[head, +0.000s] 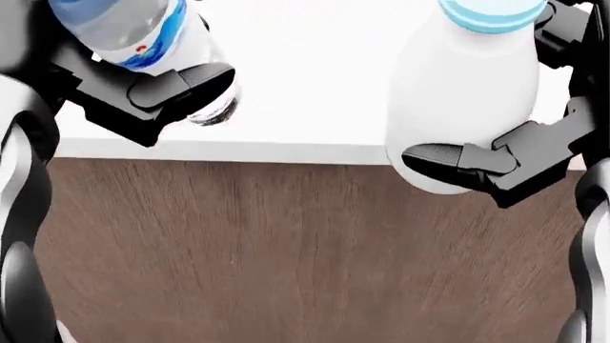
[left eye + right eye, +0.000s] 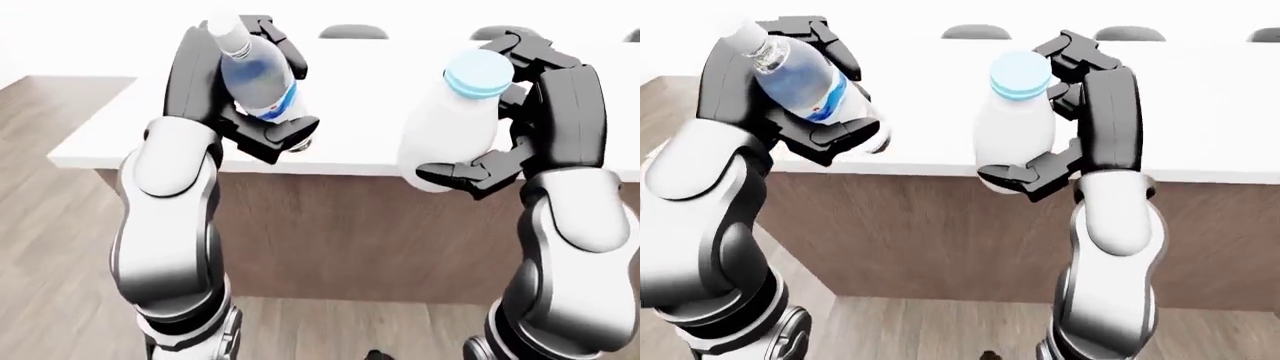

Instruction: Move the drinks to the dining counter.

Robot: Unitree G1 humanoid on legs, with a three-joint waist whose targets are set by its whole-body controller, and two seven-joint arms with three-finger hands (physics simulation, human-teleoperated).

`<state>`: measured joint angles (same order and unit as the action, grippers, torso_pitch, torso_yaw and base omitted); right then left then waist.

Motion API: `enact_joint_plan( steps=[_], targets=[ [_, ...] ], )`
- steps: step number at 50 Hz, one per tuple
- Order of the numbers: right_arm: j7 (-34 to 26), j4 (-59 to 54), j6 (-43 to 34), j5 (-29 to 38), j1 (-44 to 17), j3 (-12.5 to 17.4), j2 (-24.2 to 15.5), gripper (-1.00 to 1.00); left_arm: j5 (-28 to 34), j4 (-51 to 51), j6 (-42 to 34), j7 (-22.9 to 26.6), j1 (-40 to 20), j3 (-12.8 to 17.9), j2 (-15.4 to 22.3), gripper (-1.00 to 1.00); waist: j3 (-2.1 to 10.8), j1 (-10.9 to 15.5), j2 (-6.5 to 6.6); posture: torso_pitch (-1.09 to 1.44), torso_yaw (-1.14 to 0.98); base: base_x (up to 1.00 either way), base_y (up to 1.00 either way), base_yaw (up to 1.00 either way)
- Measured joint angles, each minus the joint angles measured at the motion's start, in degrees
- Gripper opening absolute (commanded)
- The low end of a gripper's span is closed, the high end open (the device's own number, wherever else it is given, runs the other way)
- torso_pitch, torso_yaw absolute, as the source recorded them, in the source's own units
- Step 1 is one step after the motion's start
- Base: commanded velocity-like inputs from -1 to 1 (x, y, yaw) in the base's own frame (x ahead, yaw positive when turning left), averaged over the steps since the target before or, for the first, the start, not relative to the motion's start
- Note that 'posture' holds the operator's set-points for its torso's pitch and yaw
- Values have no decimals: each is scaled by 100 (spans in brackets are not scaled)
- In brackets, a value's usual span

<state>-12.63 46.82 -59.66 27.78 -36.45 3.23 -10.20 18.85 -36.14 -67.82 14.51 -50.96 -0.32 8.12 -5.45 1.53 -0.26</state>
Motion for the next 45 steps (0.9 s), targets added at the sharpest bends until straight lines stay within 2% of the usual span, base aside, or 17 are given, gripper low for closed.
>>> enact_joint_plan(
  steps=[3,7,11,14,16,18,20,22,25,27,29,30,33,35,38,41,45],
  targets=[
    [-3,-46,89,27,-34,-63,-1,-100,-14,-32,73,-3,-26,55,12,-100,44,-71,-305,0,0,0,0,0],
    [-41,-262,-17,67,85,-54,34,-100,-79,106,25,20,199,-7,-18,-100,9,-154,-17,0,0,5,0,0],
    [-72,-337,-137,108,71,-80,58,-100,-130,229,-56,18,242,35,9,-100,161,-150,319,0,0,21,0,0],
    [-87,-182,1,89,29,-144,104,-100,-80,13,9,-36,187,152,70,-100,286,-109,274,0,0,20,0,0],
    [-117,-82,78,67,-31,-167,88,-100,-38,-79,86,-88,126,216,88,-100,359,-143,352,0,0,0,0,0],
    [-109,-49,151,78,-73,-123,81,-100,-25,-113,166,-125,45,200,94,-100,349,-193,276,0,0,9,0,0],
    [-102,-143,142,84,-1,-107,96,-100,-44,-35,140,-122,117,155,77,-100,268,-140,176,0,0,34,-4,0],
    [-118,-225,56,75,60,-111,105,-100,-73,60,33,-99,202,126,71,-100,211,-96,155,0,0,43,-10,0],
    [-115,-194,44,56,38,-93,90,-100,-91,62,2,-103,176,140,74,-100,275,-63,65,0,0,11,0,0],
    [-80,-132,131,69,-14,-67,71,-100,-91,-11,133,-133,109,157,73,-100,282,-84,-162,0,0,0,0,0],
    [-53,-148,163,96,81,-29,66,-100,-121,12,182,-128,194,95,24,-100,108,-89,-165,0,0,0,0,0],
    [-46,-186,131,113,133,-10,69,-100,-154,65,147,-104,224,47,18,-100,28,-101,-223,0,0,-32,0,0],
    [-66,-337,10,137,147,-31,76,-100,-237,234,18,-55,249,23,28,-100,217,-124,-353,0,0,-60,0,0],
    [-89,-296,-2,129,87,-66,77,-100,-233,202,-2,-75,231,77,44,-100,293,-65,-257,0,0,-22,0,0],
    [-98,-151,79,126,64,-77,85,-100,-198,11,52,-110,170,123,75,-100,136,-119,-50,0,0,0,0,0],
    [-95,-152,88,163,9,-82,68,-100,-196,-28,143,-128,99,125,90,-100,279,-195,219,0,0,0,0,0],
    [-150,-206,57,151,89,-168,111,-100,-181,12,39,-125,192,162,129,-100,200,-132,7,0,0,0,0,0]
  ],
)
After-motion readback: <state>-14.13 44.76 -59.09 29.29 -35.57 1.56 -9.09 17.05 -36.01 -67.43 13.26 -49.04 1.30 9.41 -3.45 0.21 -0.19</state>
